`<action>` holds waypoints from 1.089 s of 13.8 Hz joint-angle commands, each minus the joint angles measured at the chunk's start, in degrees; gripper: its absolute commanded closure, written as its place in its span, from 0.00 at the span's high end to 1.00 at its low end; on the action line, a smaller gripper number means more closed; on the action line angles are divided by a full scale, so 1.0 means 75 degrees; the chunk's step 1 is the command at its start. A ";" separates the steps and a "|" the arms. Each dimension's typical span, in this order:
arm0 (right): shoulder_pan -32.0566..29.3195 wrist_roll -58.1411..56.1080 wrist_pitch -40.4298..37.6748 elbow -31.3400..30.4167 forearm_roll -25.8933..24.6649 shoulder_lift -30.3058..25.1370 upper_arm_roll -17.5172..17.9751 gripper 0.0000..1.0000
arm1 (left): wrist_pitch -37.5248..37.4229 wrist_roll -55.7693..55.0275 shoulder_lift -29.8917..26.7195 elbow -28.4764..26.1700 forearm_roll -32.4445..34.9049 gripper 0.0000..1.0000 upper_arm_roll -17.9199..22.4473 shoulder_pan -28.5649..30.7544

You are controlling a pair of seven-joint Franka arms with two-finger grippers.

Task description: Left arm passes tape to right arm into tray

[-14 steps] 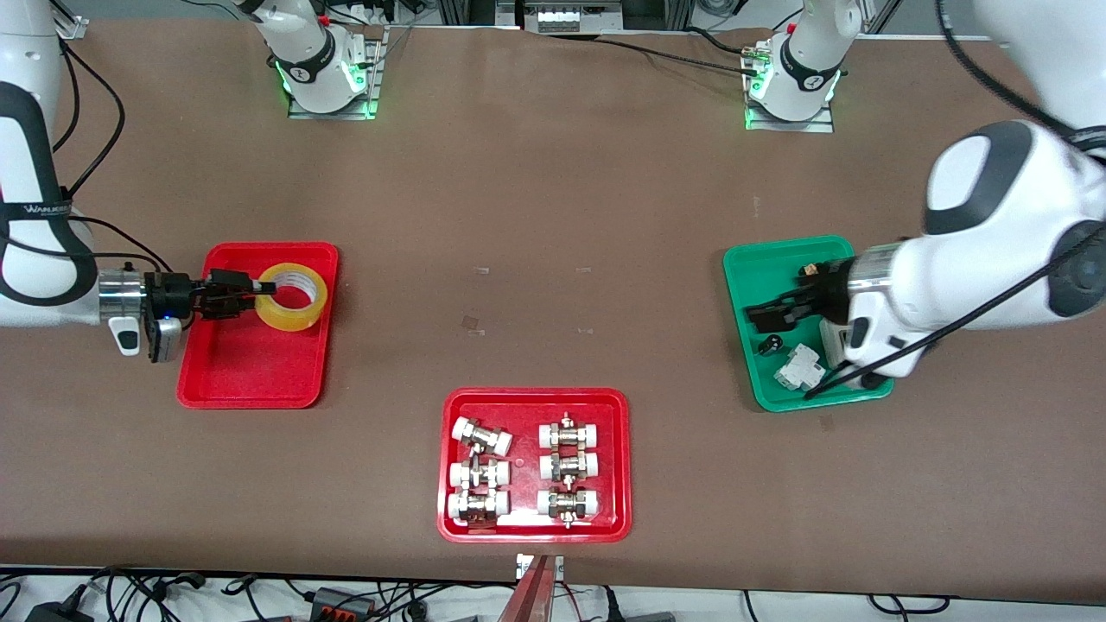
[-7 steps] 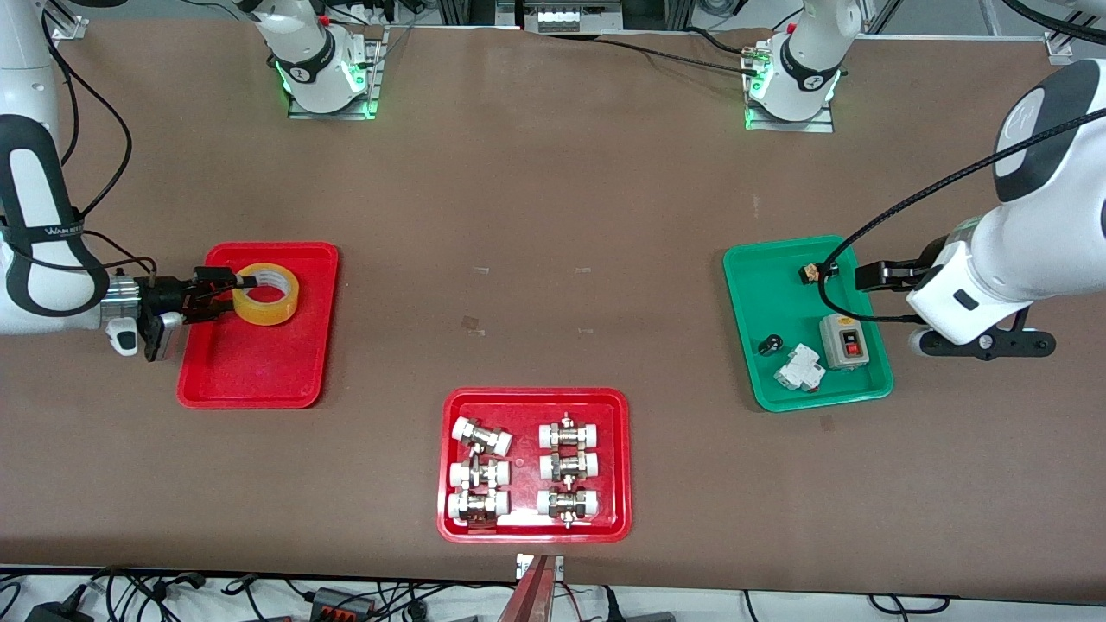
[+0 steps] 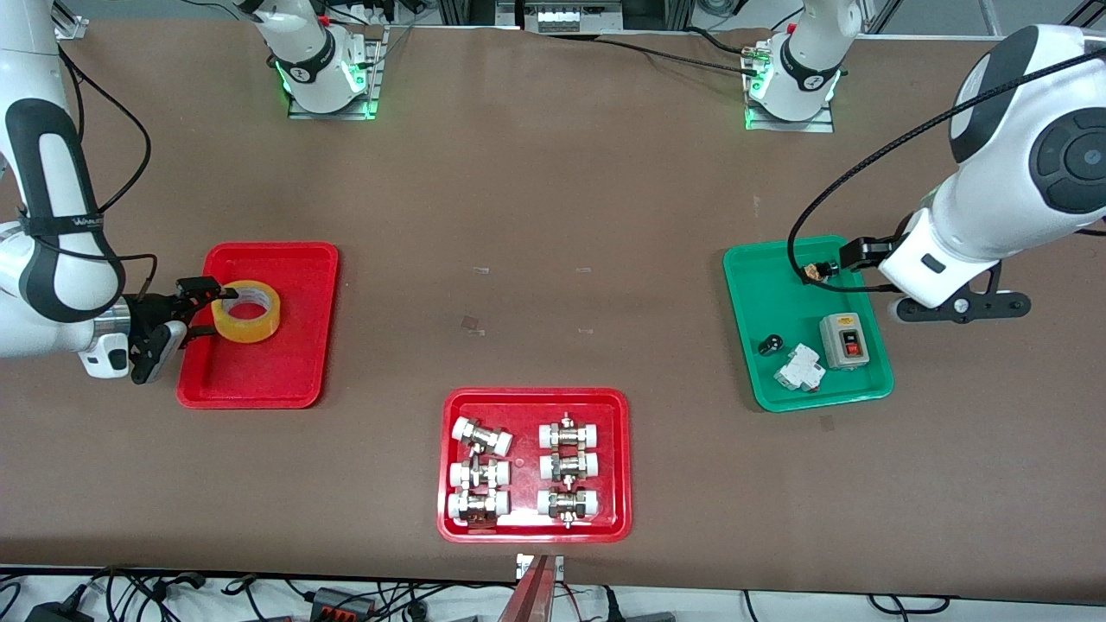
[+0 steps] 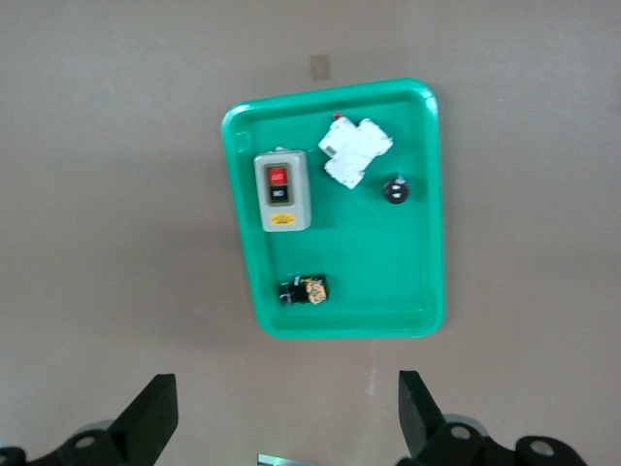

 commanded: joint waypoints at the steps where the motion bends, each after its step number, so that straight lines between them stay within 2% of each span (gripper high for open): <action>1: 0.0269 -0.0029 0.0058 0.0212 -0.0277 -0.0188 0.0038 1.00 | 0.0403 0.0021 -0.0451 -0.0594 -0.0143 1.00 -0.0066 0.0347; 2: 0.0445 -0.0018 0.0069 0.0342 -0.0393 -0.0339 0.0038 1.00 | 0.0380 -0.0002 -0.0497 -0.0512 -0.0096 1.00 0.0096 0.0161; 3: 0.0586 0.0087 0.0092 0.0389 -0.0429 -0.0538 0.0038 1.00 | 0.0415 0.0009 -0.0521 -0.0280 -0.0165 1.00 0.0689 -0.0258; 4: 0.0749 0.0227 0.0093 0.0402 -0.0430 -0.0807 0.0026 1.00 | 0.0427 0.0137 -0.0544 -0.0150 -0.0224 1.00 0.1855 -0.1109; 5: 0.0809 0.0716 0.0035 0.0402 -0.0453 -0.1076 0.0014 1.00 | 0.0439 0.0892 -0.0579 -0.0171 -0.0712 1.00 0.2900 -0.1825; 6: 0.0868 0.1312 -0.0001 0.0390 -0.0500 -0.1334 0.0026 1.00 | 0.0613 0.1770 -0.0730 -0.0241 -0.1425 1.00 0.3537 -0.2111; 8: 0.1171 0.2356 -0.0292 0.0402 -0.0733 -0.1873 0.0014 1.00 | 0.0907 0.2375 -0.0907 -0.0720 -0.1690 1.00 0.3975 -0.2184; 10: 0.1592 0.3852 -0.0737 0.0390 -0.1166 -0.2447 0.0014 1.00 | 0.1164 0.2353 -0.1222 -0.1037 -0.1515 1.00 0.4781 -0.3233; 12: 0.1898 0.5413 -0.1288 0.0390 -0.1553 -0.3045 0.0026 1.00 | 0.1258 0.2213 -0.1598 -0.1459 -0.1514 1.00 0.4751 -0.3356; 15: 0.2180 0.7276 -0.1921 0.0343 -0.1742 -0.3889 0.0038 1.00 | 0.1610 0.2037 -0.1576 -0.1484 -0.1526 1.00 0.4703 -0.3333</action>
